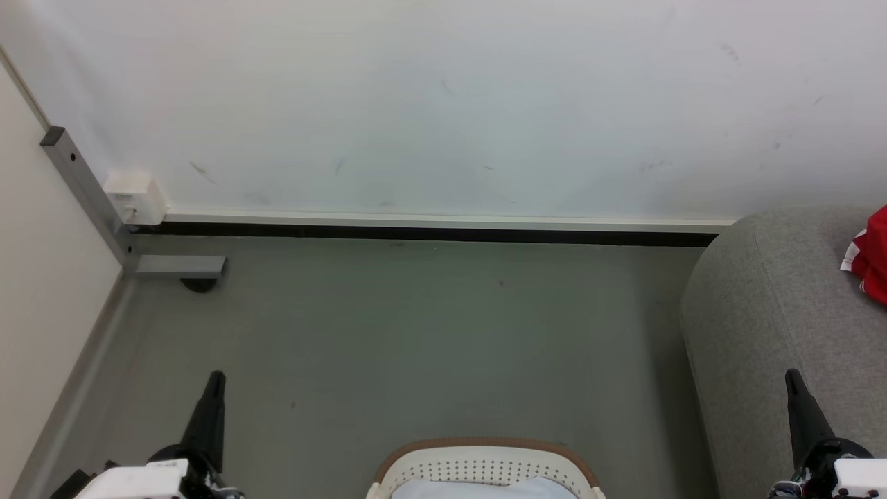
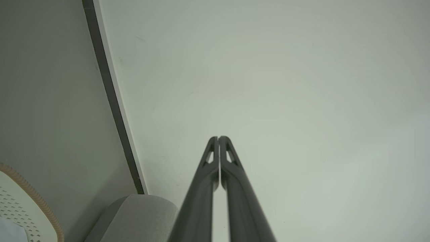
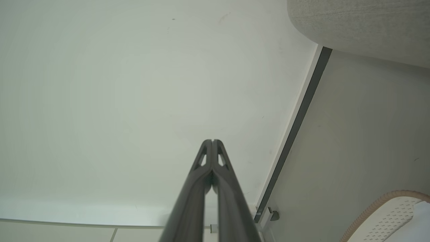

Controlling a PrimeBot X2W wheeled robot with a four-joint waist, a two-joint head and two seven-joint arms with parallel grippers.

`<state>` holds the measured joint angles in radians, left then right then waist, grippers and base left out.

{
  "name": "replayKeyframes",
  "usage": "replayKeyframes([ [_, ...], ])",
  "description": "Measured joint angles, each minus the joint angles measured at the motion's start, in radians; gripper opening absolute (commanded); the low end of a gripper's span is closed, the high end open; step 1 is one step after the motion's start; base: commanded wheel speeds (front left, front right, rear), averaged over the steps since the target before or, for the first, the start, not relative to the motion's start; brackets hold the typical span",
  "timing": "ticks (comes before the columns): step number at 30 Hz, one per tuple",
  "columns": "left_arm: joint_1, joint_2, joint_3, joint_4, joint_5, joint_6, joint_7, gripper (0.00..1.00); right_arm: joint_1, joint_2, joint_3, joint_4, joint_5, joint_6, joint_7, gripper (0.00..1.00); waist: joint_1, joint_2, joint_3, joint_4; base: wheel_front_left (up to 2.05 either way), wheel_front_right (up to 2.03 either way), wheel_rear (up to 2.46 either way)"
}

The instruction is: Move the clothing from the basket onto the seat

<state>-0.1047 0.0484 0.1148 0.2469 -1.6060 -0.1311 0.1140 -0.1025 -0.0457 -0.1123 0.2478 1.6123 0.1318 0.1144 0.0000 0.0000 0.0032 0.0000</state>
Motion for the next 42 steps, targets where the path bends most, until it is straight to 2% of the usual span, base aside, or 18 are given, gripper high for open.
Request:
replayKeyframes([
  [42,0.000,0.000,0.000,0.000,-0.001,0.000,0.000,0.00,0.000,0.000,0.000,0.000,0.000,0.000,0.000,0.00,0.0000,0.0000,0.000,0.000,0.00,0.00,0.00],
])
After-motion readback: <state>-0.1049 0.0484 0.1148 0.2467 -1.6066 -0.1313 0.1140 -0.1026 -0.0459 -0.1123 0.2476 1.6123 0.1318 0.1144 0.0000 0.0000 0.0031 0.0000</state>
